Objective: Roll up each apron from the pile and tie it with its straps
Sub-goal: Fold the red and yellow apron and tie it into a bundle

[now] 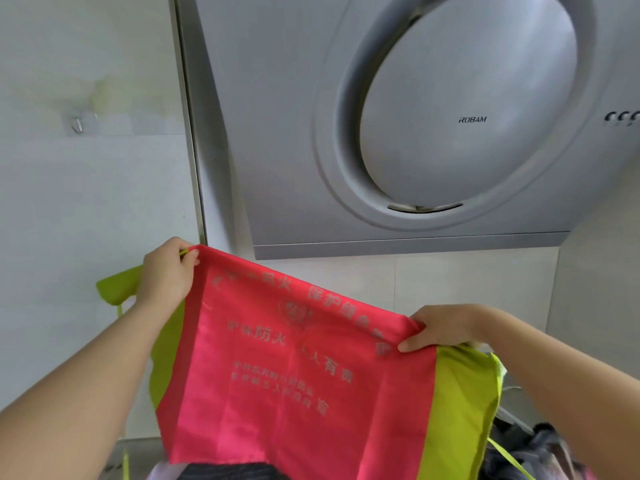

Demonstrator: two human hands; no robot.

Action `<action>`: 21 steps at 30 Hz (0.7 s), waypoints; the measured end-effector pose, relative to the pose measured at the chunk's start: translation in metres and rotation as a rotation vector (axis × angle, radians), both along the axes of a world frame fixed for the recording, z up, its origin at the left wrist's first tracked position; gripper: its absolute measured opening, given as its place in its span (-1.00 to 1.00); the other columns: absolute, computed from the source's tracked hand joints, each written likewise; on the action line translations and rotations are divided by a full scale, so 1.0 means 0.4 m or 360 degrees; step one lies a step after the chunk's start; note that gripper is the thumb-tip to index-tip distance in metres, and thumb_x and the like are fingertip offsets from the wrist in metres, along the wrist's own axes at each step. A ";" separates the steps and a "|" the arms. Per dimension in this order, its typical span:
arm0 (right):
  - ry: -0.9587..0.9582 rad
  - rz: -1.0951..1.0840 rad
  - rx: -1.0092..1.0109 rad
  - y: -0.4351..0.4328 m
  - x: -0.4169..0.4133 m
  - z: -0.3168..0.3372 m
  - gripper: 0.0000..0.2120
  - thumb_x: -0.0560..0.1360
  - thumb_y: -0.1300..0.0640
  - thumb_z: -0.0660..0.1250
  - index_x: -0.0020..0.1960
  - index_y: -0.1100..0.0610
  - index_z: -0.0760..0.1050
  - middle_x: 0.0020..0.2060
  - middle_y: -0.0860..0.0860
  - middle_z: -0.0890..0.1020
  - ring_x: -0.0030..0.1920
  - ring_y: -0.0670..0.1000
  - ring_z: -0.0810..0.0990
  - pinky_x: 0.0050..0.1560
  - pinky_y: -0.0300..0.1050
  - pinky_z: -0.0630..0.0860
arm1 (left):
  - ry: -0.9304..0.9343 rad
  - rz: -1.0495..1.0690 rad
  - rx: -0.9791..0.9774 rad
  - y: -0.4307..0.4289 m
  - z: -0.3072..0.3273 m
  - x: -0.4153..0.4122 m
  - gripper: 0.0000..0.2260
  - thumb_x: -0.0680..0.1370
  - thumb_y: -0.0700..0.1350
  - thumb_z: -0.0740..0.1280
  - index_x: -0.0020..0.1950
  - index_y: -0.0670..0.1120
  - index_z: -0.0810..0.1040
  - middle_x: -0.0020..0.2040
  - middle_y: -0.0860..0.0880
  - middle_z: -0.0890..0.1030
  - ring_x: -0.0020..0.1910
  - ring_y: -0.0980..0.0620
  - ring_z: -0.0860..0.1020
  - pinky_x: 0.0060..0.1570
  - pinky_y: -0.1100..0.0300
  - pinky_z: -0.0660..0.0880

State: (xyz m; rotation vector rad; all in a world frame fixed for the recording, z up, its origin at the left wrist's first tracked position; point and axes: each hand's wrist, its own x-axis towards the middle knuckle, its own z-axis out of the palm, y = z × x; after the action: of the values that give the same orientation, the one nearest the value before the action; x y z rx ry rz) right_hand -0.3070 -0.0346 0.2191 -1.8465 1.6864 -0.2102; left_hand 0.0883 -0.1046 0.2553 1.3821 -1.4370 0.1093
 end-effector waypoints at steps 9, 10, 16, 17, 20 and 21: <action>-0.0298 -0.0292 0.0638 -0.013 -0.023 -0.085 -0.66 0.56 0.07 0.30 0.28 0.20 0.46 0.15 0.12 0.62 0.15 0.15 0.59 0.22 0.15 0.49 | 0.0267 0.0136 -0.0053 -0.012 0.012 -0.006 -0.81 0.61 -0.18 0.23 0.05 -0.25 0.57 0.04 -0.23 0.63 0.09 -0.23 0.54 0.09 -0.02 0.42; -0.0324 -0.0301 0.0650 -0.015 -0.026 -0.096 -0.64 0.55 0.04 0.30 0.28 0.19 0.45 0.13 0.11 0.62 0.11 0.13 0.60 0.19 0.13 0.51 | 0.0276 0.0141 -0.0050 -0.012 0.011 -0.006 -0.81 0.61 -0.18 0.22 0.05 -0.25 0.57 0.03 -0.23 0.63 0.09 -0.23 0.54 0.09 -0.02 0.42; -0.0617 -0.0577 0.0054 -0.012 -0.060 -0.146 -0.79 0.43 0.35 0.40 0.04 0.18 0.54 -0.09 0.18 0.63 -0.19 0.07 0.61 -0.15 -0.10 0.61 | 0.0387 0.0236 0.0013 -0.008 -0.017 0.006 -0.78 0.60 -0.17 0.23 0.05 -0.28 0.59 0.05 -0.25 0.61 0.09 -0.25 0.52 0.07 -0.01 0.41; -0.0655 -0.0657 -0.0038 -0.011 -0.066 -0.156 -0.77 0.42 0.42 0.34 0.02 0.18 0.55 -0.13 0.17 0.60 -0.22 0.07 0.59 -0.18 -0.11 0.61 | 0.0412 0.0254 0.0034 -0.006 -0.027 0.007 -0.78 0.60 -0.17 0.23 0.06 -0.29 0.59 0.05 -0.26 0.61 0.09 -0.26 0.52 0.07 -0.02 0.41; -0.0821 -0.0895 -0.0293 -0.013 -0.082 -0.186 -0.74 0.43 0.50 0.23 -0.02 0.25 0.58 -0.15 0.20 0.58 -0.18 0.12 0.56 -0.13 -0.05 0.60 | 0.0460 0.0294 0.0114 -0.002 -0.059 0.013 -0.77 0.60 -0.17 0.24 0.08 -0.30 0.60 0.07 -0.31 0.60 0.11 -0.29 0.52 0.09 -0.03 0.41; -0.0878 -0.0929 -0.0349 -0.013 -0.081 -0.189 -0.78 0.45 0.48 0.25 -0.02 0.27 0.58 -0.13 0.21 0.59 -0.17 0.13 0.56 -0.15 -0.06 0.60 | 0.0472 0.0313 0.0148 -0.001 -0.069 0.018 -0.76 0.60 -0.17 0.24 0.09 -0.30 0.61 0.07 -0.32 0.60 0.11 -0.30 0.52 0.10 -0.04 0.41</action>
State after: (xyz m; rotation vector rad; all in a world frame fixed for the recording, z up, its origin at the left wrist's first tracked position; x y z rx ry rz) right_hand -0.3392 -0.0397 0.1434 -1.2132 1.7816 -1.0740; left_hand 0.0954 -0.1051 0.2278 1.5434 -1.0708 -0.0363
